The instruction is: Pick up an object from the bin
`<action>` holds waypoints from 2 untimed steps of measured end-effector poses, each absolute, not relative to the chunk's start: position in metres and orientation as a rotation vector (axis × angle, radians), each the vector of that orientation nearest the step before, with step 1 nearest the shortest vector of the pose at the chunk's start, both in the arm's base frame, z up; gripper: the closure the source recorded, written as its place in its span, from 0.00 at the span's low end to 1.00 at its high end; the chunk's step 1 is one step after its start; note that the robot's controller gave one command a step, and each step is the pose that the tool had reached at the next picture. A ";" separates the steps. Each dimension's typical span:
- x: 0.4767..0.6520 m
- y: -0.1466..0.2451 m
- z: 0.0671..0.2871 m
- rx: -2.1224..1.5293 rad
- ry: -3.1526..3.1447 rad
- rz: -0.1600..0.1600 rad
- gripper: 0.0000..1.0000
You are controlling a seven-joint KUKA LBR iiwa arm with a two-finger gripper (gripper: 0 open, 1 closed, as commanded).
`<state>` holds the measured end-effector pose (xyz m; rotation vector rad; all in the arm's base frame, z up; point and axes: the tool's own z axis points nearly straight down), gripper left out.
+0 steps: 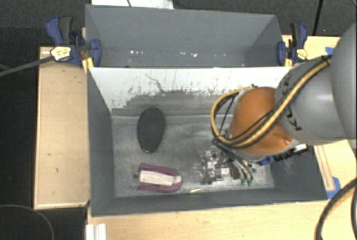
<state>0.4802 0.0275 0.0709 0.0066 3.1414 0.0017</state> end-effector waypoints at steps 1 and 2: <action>0.482 0.028 0.115 0.009 3.135 0.002 1.00; 0.483 0.028 0.150 0.011 3.135 0.002 1.00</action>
Offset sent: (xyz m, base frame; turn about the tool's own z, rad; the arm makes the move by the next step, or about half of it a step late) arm 0.0002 0.0001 0.0419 0.0000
